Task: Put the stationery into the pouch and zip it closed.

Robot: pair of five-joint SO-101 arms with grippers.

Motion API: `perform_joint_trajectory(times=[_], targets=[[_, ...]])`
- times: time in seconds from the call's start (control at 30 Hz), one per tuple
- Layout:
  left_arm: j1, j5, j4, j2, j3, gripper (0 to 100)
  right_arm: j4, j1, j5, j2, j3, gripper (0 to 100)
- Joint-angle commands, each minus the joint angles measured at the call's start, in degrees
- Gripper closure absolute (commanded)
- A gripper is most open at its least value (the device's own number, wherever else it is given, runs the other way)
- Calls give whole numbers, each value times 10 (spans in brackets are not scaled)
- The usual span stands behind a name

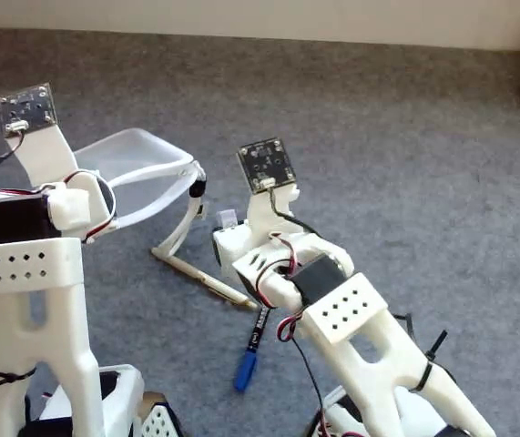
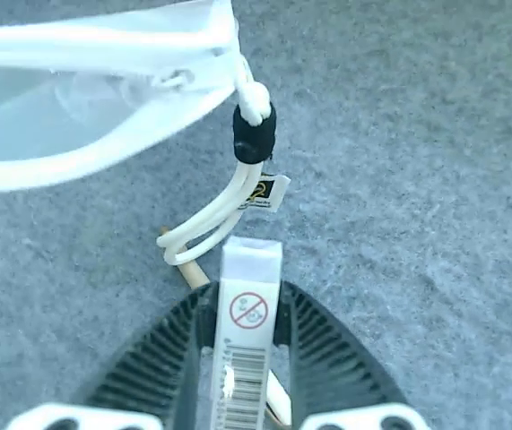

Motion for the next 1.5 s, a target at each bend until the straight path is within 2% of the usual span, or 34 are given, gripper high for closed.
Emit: perform_joint_trajectory(times=[0.0, 0.43, 0.6, 0.77, 0.9, 1.03, 1.37, 1.47], targets=[[15, 0, -4, -12, -7, 993, 3, -7, -28, -36, -7, 979], [15, 0, -2, -12, -11, 992, -5, -9, -90, -140, 27, 979], [15, 1, 1, -12, -11, 992, -109, -42, -88, -237, 121, 980], [15, 1, 0, -12, -8, 993, -320, -62, -82, -352, 287, 980], [15, 1, -3, -12, -7, 993, -446, -72, -18, -430, 394, 980], [15, 1, -3, -12, -7, 993, -473, -95, -1, -482, 441, 980], [15, 1, -3, -12, -7, 993, -480, -96, 0, -538, 444, 980], [44, 0, 0, -12, -7, 993, -540, -95, 0, -537, 444, 980]])
